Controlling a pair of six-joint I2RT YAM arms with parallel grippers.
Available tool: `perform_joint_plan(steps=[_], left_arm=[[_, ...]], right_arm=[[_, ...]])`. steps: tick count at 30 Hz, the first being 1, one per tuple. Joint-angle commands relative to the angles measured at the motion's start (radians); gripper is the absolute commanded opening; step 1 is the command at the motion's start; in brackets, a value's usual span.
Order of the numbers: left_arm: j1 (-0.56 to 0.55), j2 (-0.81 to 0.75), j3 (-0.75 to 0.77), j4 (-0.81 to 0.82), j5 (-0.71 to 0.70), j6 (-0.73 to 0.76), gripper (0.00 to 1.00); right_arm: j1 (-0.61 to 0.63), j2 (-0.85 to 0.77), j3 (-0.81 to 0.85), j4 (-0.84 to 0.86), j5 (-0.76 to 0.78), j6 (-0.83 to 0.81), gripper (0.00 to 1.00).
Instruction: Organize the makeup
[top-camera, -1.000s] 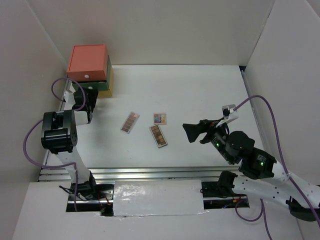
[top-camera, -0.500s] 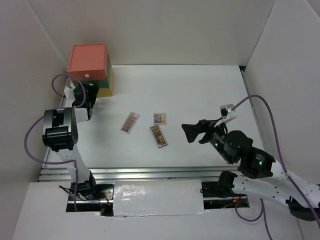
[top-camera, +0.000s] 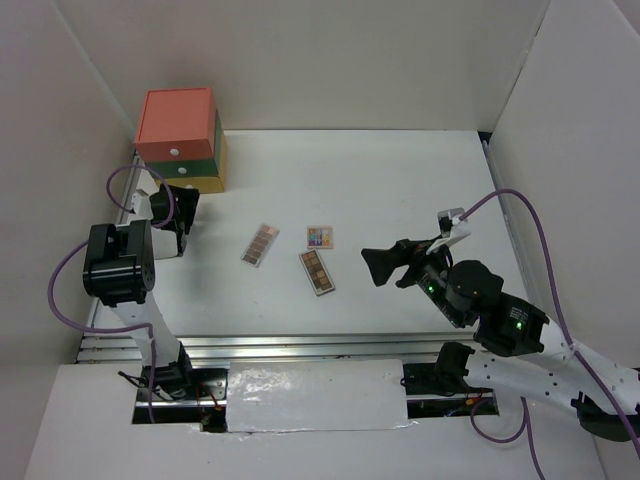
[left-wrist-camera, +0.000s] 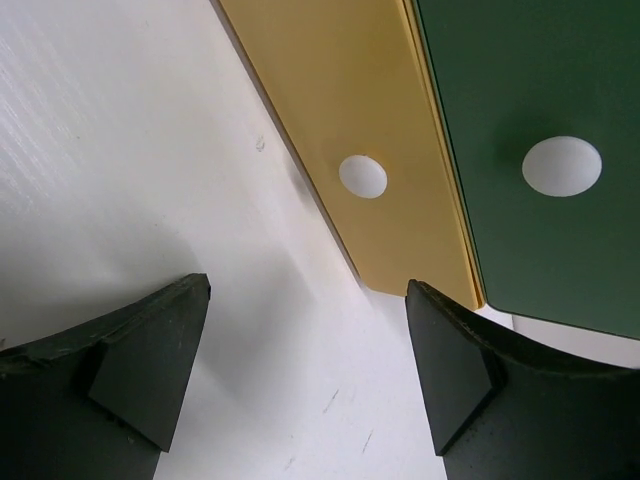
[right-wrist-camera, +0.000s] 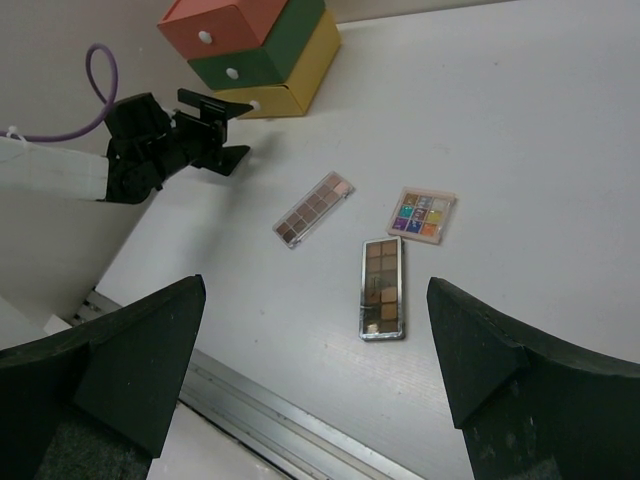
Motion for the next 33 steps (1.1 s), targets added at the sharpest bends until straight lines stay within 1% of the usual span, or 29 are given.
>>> perform_joint_plan(steps=[1, 4, 5, 7, 9, 11, 13, 14, 16, 18, 19, 21, 27, 29, 33], left_arm=[[0.01, 0.023, 0.001, 0.084, -0.011, -0.003, 0.92], [0.016, 0.064, 0.024, 0.114, -0.008, -0.002, 0.85], [0.02, 0.073, 0.028, 0.128, -0.004, 0.001, 0.81], [0.029, 0.096, 0.043, 0.16, 0.007, 0.024, 0.76], [0.031, 0.103, 0.07, 0.162, 0.007, 0.057, 0.76], [0.033, 0.103, 0.101, 0.101, 0.009, 0.121, 0.75], [0.033, 0.104, 0.129, 0.108, 0.039, 0.182, 0.74], [0.034, 0.103, 0.142, 0.087, 0.062, 0.202, 0.74], [0.034, 0.101, 0.205, 0.004, 0.07, 0.26, 0.72], [0.036, 0.109, 0.26, -0.043, 0.076, 0.296, 0.72], [0.037, 0.113, 0.277, -0.063, 0.081, 0.326, 0.68], [0.04, 0.125, 0.307, -0.087, 0.093, 0.35, 0.66], [0.042, 0.138, 0.316, -0.096, 0.116, 0.362, 0.6], [0.042, 0.135, 0.327, -0.103, 0.122, 0.373, 0.59], [0.042, 0.121, 0.348, -0.18, 0.134, 0.435, 0.58]], right_arm=[[-0.001, 0.003, 0.002, 0.043, -0.004, -0.011, 1.0], [-0.001, 0.0, -0.003, 0.046, -0.008, -0.011, 1.0], [0.0, -0.002, -0.007, 0.052, -0.011, -0.011, 1.0], [-0.001, -0.011, -0.018, 0.066, -0.016, -0.014, 1.0], [-0.001, -0.019, -0.032, 0.075, -0.027, -0.015, 1.0], [-0.003, -0.02, -0.036, 0.085, -0.031, -0.017, 1.0], [-0.003, -0.019, -0.041, 0.088, -0.036, -0.017, 1.0], [-0.001, -0.019, -0.042, 0.088, -0.037, -0.017, 1.0], [-0.001, -0.022, -0.044, 0.091, -0.045, -0.017, 1.0], [-0.001, -0.031, -0.05, 0.094, -0.053, -0.02, 1.0], [-0.003, -0.035, -0.053, 0.099, -0.053, -0.02, 1.0], [-0.001, -0.049, -0.064, 0.106, -0.054, -0.02, 1.0], [-0.001, -0.068, -0.075, 0.109, -0.053, -0.023, 1.0], [-0.001, -0.072, -0.075, 0.106, -0.054, -0.023, 1.0], [-0.001, -0.078, -0.079, 0.115, -0.062, -0.023, 1.0]])
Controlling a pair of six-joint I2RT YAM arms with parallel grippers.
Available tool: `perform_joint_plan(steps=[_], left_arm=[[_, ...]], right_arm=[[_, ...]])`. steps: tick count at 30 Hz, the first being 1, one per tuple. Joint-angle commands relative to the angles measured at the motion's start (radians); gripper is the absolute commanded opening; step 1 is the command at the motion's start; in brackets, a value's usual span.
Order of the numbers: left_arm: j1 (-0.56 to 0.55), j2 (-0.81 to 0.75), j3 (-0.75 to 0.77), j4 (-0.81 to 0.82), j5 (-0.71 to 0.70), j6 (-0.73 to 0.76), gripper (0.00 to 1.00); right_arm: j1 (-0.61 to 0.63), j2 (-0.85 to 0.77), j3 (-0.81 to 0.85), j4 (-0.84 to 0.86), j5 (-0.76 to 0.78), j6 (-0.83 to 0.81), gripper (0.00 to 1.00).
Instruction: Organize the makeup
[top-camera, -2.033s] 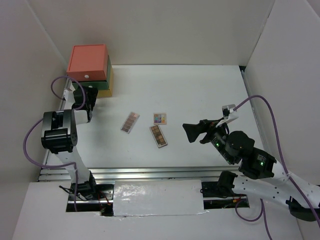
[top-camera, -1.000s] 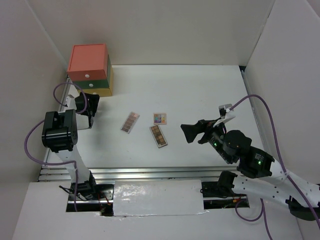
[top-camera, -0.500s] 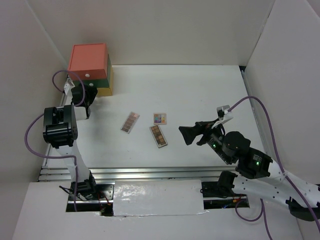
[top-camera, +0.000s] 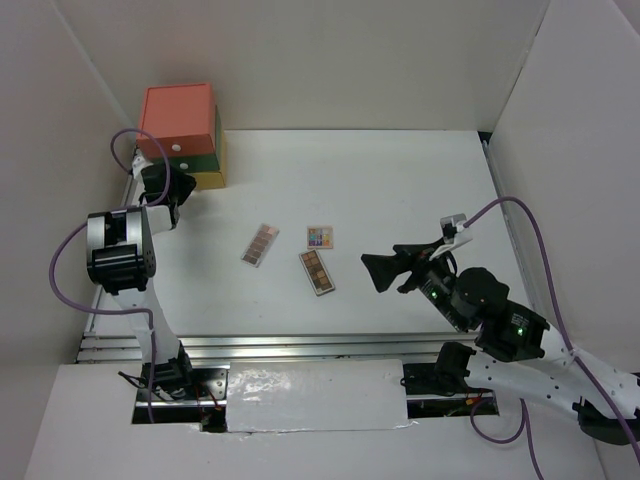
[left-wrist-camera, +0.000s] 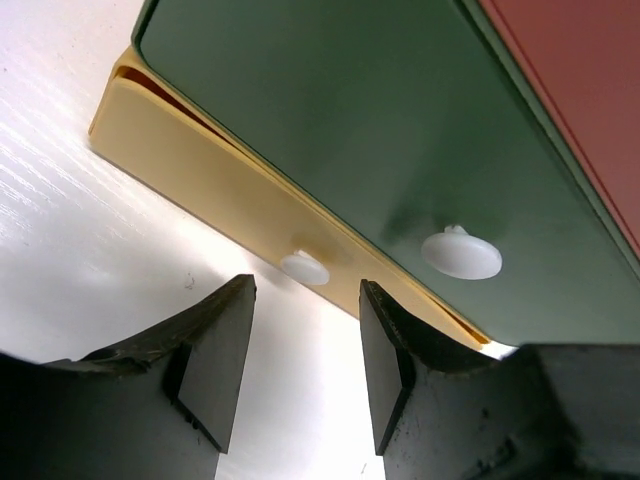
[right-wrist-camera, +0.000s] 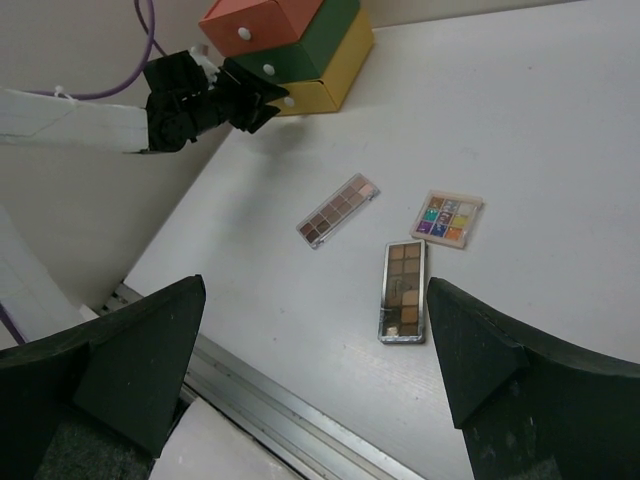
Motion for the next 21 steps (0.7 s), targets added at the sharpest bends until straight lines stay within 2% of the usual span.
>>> perform_joint_plan(steps=[1, 3, 7, 15, 21], left_arm=[[0.002, -0.002, 0.05, -0.035, 0.02, 0.086, 0.59], [0.002, 0.013, 0.079, -0.051, 0.032, 0.126, 0.59], [0.002, 0.07, 0.217, -0.201, 0.057, 0.195, 0.57], [0.002, 0.1, 0.234, -0.224, 0.046, 0.263, 0.52], [0.002, 0.116, 0.249, -0.25, 0.046, 0.302, 0.52]], right_arm=[[-0.001, -0.014, -0.01, 0.055, -0.012, -0.019, 1.0], [-0.001, -0.014, -0.013, 0.058, -0.019, -0.019, 1.0], [-0.001, -0.024, -0.018, 0.064, -0.03, -0.015, 1.0], [-0.001, -0.037, -0.039, 0.092, -0.036, -0.018, 1.0], [-0.001, -0.047, -0.044, 0.1, -0.036, -0.025, 1.0]])
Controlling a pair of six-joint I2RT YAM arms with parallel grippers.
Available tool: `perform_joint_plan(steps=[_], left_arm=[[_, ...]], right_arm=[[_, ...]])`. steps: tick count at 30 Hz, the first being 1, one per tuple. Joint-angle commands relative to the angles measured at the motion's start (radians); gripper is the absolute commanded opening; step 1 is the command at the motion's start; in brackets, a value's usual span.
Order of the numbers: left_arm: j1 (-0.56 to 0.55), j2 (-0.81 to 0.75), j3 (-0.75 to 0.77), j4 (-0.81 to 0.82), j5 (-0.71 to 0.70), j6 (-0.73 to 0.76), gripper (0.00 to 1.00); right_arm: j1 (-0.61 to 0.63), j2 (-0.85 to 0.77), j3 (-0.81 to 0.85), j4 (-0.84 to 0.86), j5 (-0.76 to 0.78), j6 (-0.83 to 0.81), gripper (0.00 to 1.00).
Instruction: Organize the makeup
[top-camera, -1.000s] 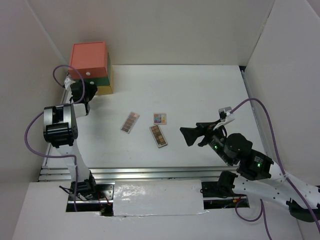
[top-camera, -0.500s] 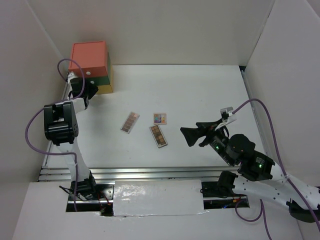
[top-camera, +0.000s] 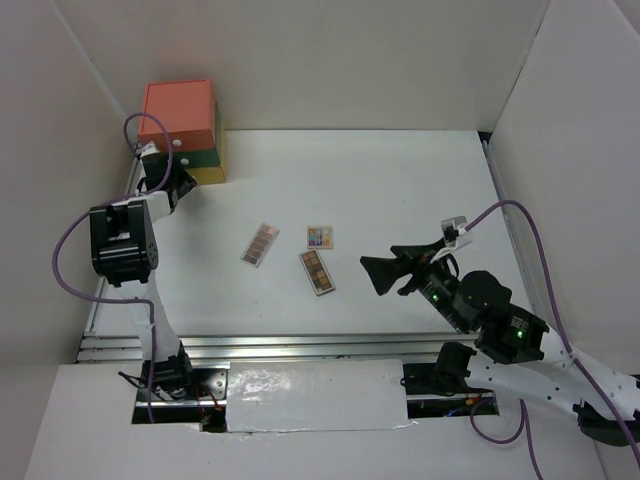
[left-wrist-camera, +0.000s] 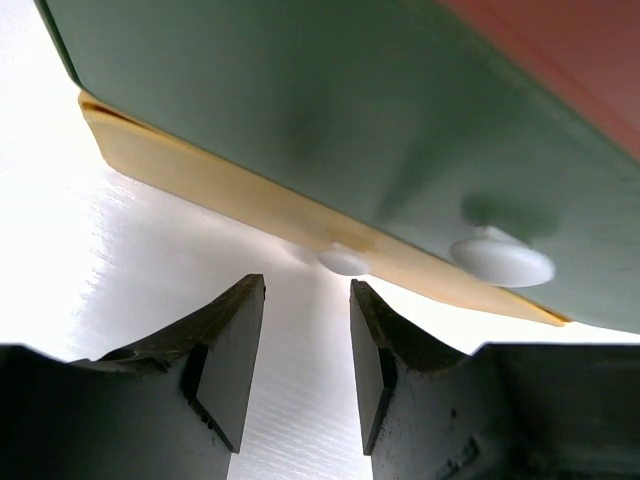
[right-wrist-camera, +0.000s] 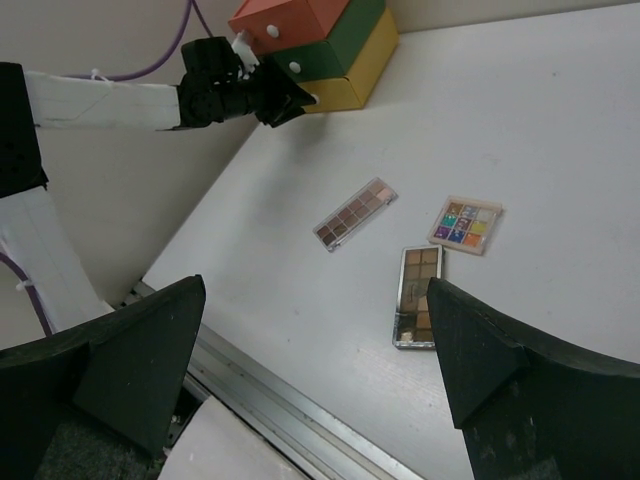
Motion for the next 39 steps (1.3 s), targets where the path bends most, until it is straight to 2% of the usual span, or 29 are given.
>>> perform_joint_plan(steps=[1, 7, 18, 24, 39], left_arm=[[0.002, 0.035, 0.037, 0.001, 0.007, 0.052, 0.52], [0.001, 0.044, 0.023, 0.036, 0.007, 0.048, 0.52], [0.001, 0.009, -0.134, 0.33, 0.07, 0.077, 0.5], [0.001, -0.001, -0.133, 0.35, 0.039, 0.097, 0.48], [-0.001, 0.013, -0.119, 0.436, 0.052, 0.126, 0.5]], right_arm=[[-0.001, -0.018, -0.013, 0.058, -0.002, -0.023, 1.0], [-0.001, -0.019, -0.022, 0.063, 0.004, -0.026, 1.0], [-0.001, -0.015, -0.022, 0.063, 0.001, -0.031, 1.0], [-0.003, -0.015, -0.031, 0.072, 0.0, -0.034, 1.0], [-0.001, -0.002, -0.041, 0.083, -0.006, -0.037, 1.0]])
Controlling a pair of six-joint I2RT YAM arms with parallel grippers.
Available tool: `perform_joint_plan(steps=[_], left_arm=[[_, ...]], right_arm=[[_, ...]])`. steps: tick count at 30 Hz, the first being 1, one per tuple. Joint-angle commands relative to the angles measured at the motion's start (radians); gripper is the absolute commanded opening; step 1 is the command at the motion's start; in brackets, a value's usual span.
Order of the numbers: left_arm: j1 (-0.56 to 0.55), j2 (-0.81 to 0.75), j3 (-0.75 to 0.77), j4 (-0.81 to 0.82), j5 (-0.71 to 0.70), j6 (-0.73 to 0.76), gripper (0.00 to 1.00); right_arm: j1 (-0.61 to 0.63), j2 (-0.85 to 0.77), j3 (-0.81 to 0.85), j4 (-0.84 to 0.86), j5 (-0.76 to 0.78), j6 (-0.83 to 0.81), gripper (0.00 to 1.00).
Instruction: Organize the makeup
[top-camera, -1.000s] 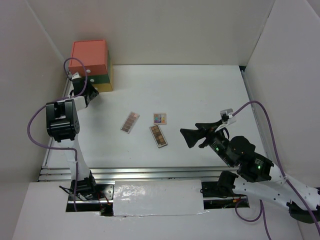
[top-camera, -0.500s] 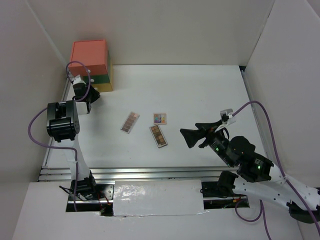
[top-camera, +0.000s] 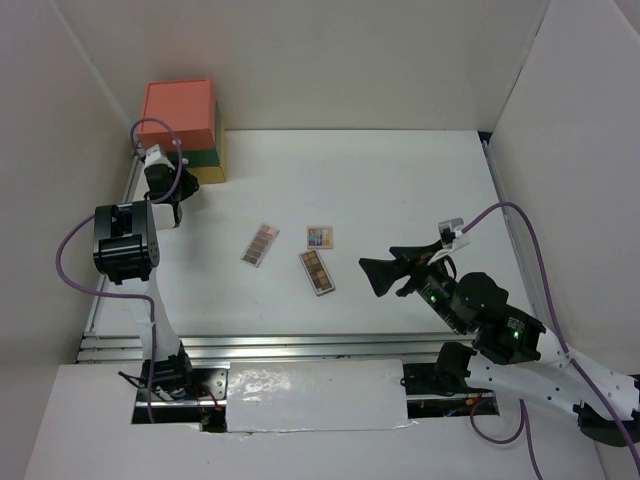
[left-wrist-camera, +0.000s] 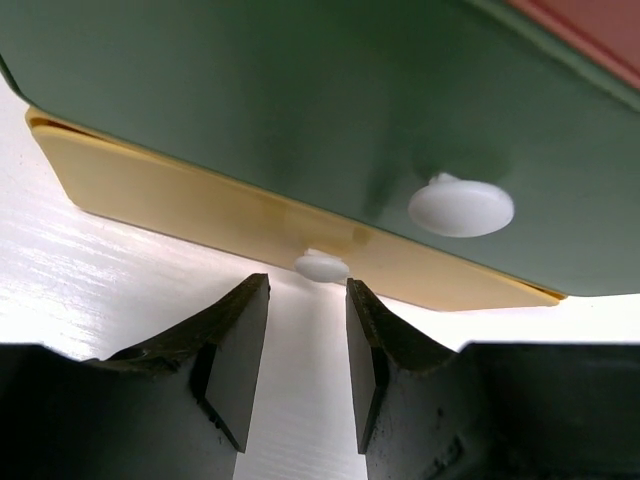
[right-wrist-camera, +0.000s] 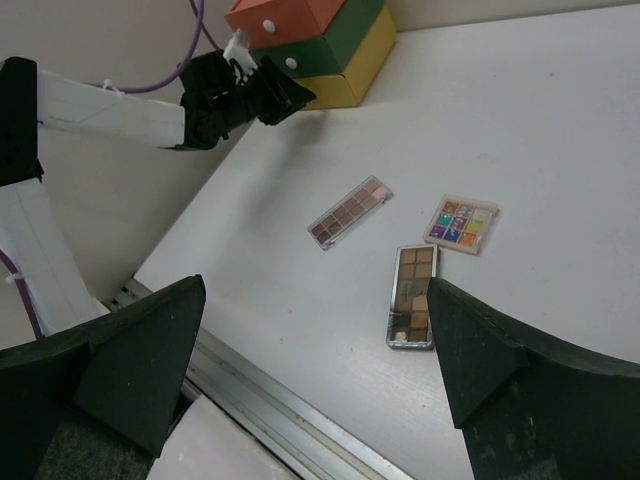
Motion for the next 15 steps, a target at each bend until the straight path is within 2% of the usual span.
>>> perform_joint_plan(steps=[1, 15], left_arm=[[-0.001, -0.016, 0.02, 0.096, 0.011, 0.044, 0.49], [-0.011, 0.021, 0.06, 0.099, 0.026, 0.055, 0.5]], right_arm=[[-0.001, 0.01, -0.008, 0.06, -0.01, -0.02, 1.0], [-0.003, 0.019, -0.012, 0.067, -0.014, -0.025, 1.0]])
